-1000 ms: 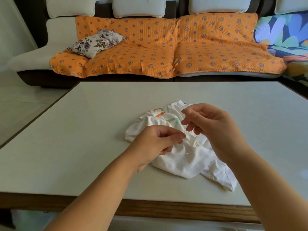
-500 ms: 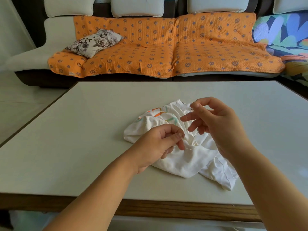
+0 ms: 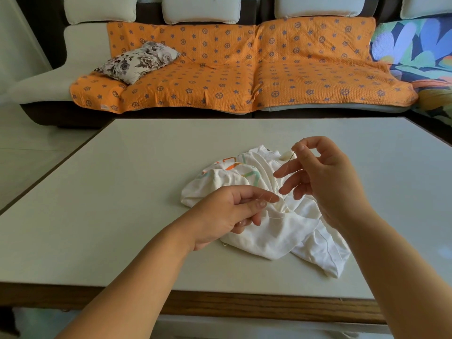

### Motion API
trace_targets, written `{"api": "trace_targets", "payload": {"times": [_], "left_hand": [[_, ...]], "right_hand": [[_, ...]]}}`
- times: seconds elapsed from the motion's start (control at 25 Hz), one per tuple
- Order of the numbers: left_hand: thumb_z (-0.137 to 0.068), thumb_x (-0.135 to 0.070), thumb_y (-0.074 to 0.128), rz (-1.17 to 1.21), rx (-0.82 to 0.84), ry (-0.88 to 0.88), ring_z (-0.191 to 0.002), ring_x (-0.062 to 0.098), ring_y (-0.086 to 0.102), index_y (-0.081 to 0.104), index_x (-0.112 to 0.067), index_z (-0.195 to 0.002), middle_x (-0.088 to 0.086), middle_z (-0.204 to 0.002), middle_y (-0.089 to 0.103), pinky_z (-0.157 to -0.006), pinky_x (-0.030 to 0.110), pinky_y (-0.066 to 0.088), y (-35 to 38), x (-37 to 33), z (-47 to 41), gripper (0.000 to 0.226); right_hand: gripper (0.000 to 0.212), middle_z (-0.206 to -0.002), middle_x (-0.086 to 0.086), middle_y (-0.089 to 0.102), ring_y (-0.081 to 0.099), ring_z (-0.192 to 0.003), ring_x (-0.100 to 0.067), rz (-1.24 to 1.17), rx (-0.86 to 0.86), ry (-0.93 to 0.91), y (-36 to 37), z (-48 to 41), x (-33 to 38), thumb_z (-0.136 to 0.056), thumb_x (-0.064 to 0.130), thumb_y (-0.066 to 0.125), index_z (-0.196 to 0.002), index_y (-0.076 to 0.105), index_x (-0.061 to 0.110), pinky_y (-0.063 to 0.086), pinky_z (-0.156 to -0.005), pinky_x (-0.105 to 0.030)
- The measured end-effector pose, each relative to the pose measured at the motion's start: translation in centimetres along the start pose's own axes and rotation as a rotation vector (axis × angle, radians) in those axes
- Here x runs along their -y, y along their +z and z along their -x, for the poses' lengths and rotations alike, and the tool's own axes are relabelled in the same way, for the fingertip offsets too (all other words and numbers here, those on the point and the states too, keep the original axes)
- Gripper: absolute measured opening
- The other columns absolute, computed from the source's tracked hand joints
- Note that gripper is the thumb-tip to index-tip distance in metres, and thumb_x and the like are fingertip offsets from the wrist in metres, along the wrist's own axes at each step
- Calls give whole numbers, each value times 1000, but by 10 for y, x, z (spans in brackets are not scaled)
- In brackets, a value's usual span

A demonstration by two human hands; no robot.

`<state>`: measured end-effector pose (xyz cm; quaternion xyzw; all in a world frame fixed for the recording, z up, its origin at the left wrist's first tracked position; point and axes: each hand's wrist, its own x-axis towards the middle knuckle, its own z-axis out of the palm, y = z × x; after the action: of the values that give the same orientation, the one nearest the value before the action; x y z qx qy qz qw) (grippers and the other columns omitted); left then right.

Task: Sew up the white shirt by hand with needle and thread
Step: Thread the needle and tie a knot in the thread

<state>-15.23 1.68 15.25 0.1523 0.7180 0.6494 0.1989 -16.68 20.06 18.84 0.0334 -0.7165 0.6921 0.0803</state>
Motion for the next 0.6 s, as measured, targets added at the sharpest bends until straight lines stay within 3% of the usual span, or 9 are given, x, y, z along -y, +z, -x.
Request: {"api": "trace_targets", "payload": {"times": [0.24,0.6], "left_hand": [[-101,-16,47,-25,-7,-19,-49,4,31,65,-13,-88,-6,-57,41,-47,14,25,-1,-2,2,23],[-102,-20,46,-84,-11,-52,-51,7,27,63,-12,-93,-3,-61,37,-47,17,24,-9,0,3,20]], "right_hand": [[11,-59,-7,68,60,-44,-23,-83,-27,50,-4,-3,-1,-104,19,42,-100,48,10,41,-38,-25],[12,-58,-7,67,62,-46,-22,-133,-64,90,-11,-10,-4,-105,19,40,-100,47,10,43,-40,-24]]}}
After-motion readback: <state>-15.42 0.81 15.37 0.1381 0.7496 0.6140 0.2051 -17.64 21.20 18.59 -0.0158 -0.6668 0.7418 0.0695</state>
